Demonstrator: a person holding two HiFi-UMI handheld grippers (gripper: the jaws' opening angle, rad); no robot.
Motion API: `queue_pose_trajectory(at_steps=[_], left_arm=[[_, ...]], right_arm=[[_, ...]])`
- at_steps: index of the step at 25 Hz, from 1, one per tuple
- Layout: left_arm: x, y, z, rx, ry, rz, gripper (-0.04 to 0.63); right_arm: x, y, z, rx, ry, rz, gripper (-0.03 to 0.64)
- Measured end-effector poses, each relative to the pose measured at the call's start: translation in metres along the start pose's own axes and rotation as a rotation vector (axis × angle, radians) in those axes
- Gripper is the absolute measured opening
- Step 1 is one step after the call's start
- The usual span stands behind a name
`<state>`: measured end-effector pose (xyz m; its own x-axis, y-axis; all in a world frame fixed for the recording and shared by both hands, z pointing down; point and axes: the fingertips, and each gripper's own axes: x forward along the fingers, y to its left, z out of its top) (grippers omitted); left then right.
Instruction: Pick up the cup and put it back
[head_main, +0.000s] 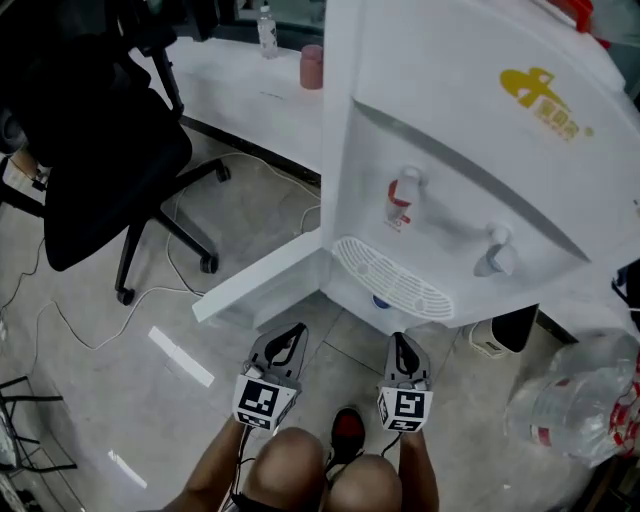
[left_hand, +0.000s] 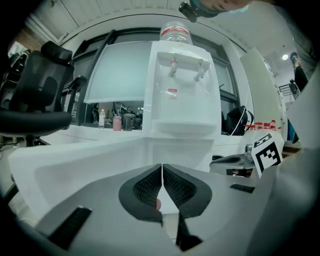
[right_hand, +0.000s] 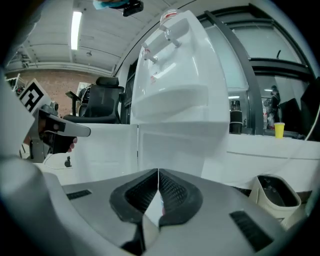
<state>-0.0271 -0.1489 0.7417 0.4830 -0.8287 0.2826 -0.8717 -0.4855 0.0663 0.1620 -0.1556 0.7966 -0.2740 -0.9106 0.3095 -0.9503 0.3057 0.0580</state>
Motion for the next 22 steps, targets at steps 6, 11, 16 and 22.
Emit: queue_pose_trajectory(at_steps=[6,11,16,22], left_arm=[[0.023,0.009,-0.036,0.000,0.014,-0.009,0.029],[0.038,0.014,-0.056,-0.002,0.020,-0.009,0.030],[0.047,0.017,-0.060,0.002,0.015,-0.017,0.029],[0.046,0.022,-0.064,-0.007,0.004,0.000,0.030]], right_arm=[[0.034,-0.004,-0.039,0.029,0.019,-0.014,0.020],[0.056,-0.004,-0.064,0.021,0.038,-0.009,0.020],[0.073,-0.006,-0.081,0.064,0.063,-0.008,0.058],[0.091,-0.008,-0.104,0.104,0.120,0.000,0.240]])
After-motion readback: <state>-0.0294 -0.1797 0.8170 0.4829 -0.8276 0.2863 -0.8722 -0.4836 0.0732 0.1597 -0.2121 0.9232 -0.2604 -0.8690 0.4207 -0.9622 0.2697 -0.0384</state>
